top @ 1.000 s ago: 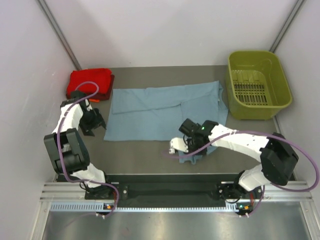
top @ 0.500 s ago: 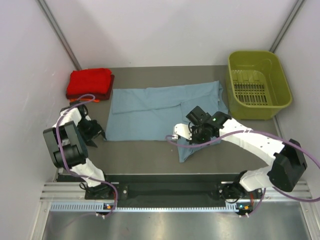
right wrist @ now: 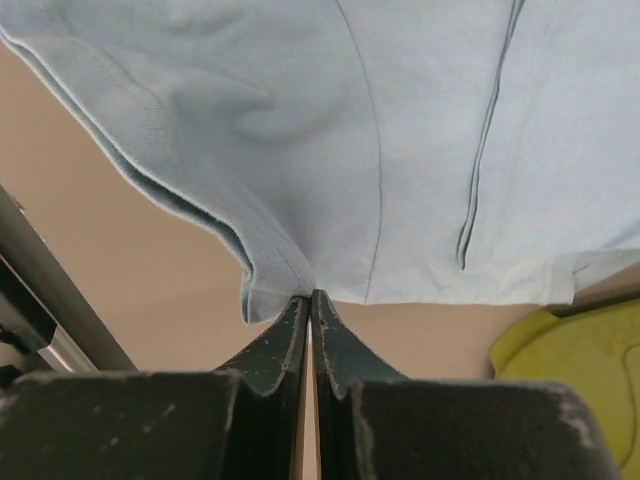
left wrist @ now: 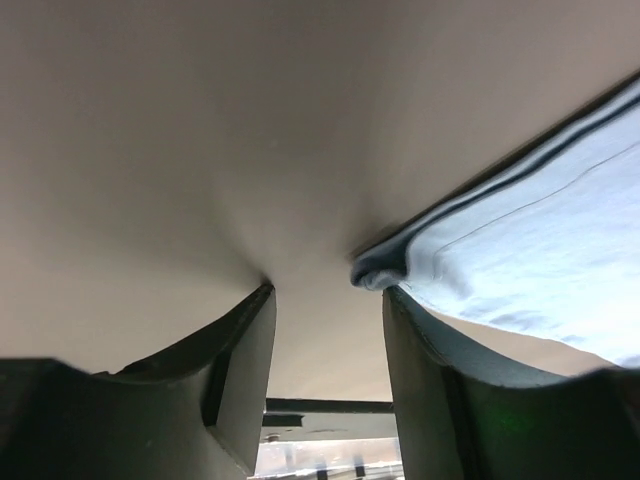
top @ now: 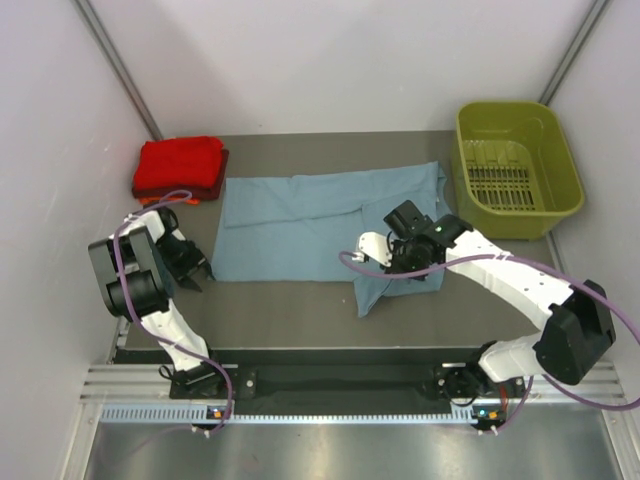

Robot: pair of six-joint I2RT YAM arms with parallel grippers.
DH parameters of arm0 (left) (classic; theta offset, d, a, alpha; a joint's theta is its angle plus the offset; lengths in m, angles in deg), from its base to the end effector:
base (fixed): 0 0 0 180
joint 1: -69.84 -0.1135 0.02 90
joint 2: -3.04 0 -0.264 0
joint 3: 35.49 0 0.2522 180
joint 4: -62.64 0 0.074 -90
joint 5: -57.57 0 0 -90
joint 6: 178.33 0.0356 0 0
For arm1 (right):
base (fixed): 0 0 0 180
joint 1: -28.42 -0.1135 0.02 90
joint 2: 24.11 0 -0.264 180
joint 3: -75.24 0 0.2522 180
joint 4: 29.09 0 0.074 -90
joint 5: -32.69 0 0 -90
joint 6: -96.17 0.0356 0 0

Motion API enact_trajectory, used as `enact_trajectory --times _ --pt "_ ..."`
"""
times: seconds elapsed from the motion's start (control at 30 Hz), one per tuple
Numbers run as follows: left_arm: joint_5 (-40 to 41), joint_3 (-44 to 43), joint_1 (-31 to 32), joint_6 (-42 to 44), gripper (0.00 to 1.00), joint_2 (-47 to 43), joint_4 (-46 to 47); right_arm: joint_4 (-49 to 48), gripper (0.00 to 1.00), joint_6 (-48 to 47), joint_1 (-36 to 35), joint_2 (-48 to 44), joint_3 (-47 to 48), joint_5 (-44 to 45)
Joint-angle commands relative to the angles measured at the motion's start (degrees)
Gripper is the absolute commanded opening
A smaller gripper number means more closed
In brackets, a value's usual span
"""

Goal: Fold and stack the t-shirts
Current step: Fold the tshirt

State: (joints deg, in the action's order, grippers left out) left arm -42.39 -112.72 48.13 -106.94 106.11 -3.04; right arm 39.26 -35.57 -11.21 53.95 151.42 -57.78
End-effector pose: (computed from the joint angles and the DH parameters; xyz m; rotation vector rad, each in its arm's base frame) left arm 0.2845 0.1067 0.1517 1.0745 -2.9163 0.2718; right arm 0.1958 0.1626 0.2604 -1.8245 2.1193 0.0025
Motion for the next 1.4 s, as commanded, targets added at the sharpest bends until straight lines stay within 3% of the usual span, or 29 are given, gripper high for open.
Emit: enact_trajectory --times 0.0,0.17,0.3,0.47,1.0,1.37 --pt "-2.2 -2.5 -0.3 -1.3 0.52 1.5 2.8 -0.2 0.00 1.0 1.7 -1.5 2.5 0.2" --pt "-3.7 -3.8 -0.3 -1.7 0.47 2.8 3.2 -0.6 0.00 1.5 2.4 -1.0 2.8 0.2" --pt "-5.6 -4.1 -0.3 -1.1 0.31 3.4 3.6 -0.8 0.00 1.6 2.8 -0.6 3.2 0.2" --pt "-7.3 -3.3 -0.3 -0.9 0.01 2.0 3.2 -1.3 0.00 1.8 3.6 -0.5 3.0 0.3" --pt "-11.5 1.1 -0.3 0.6 0.00 -10.9 0.3 -2.4 0.00 2.6 5.6 -0.7 4.6 0.2" --pt "-15.6 -7.4 0.0 3.9 0.00 -7.1 -1.3 -6.9 0.00 6.4 12.3 -0.5 10.6 2.3"
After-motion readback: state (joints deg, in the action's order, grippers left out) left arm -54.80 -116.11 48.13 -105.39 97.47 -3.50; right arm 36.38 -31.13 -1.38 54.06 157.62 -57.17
